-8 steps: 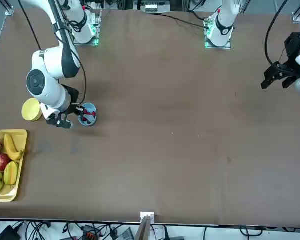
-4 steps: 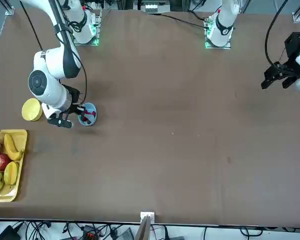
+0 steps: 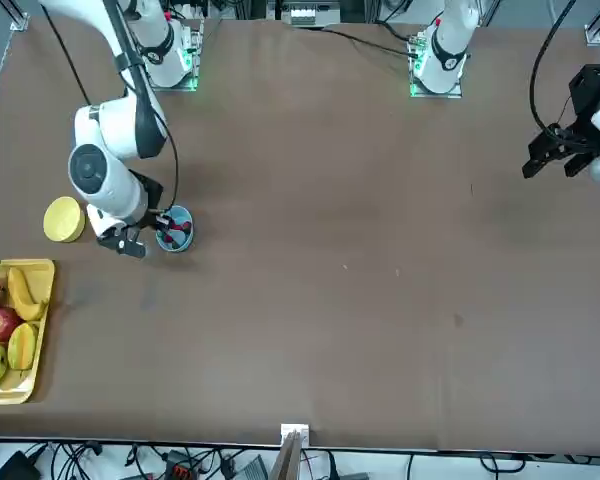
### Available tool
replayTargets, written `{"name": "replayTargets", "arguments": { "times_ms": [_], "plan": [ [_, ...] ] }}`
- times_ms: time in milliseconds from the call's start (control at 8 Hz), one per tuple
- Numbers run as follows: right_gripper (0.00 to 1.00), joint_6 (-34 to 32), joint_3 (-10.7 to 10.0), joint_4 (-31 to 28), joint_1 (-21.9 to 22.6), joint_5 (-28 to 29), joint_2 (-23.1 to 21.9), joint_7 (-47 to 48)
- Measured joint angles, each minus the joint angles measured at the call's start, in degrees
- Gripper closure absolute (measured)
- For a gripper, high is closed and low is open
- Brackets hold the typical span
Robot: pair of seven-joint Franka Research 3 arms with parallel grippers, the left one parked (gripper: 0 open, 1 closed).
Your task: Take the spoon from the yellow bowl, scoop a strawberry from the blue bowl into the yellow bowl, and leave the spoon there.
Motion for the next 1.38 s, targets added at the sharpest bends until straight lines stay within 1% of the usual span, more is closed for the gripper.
{"name": "replayTargets", "arguments": {
  "times_ms": [250, 500, 875, 1000, 1375],
  "plan": [
    [0.89, -0.5, 0.0, 0.3, 1.0, -1.6, 0.2, 1.1],
    [0.89, -4.5, 0.1, 2.1, 2.4, -4.3, 0.9, 2.7],
    [0.89, -11.7, 0.3, 8.1, 6.6, -9.0, 5.0, 9.1],
    [0.89, -12.9, 0.3, 9.4, 7.3, -9.6, 6.0, 9.6],
    [0.89, -16.0, 0.2, 11.6, 7.5, -9.8, 7.5, 9.7]
  ]
}}
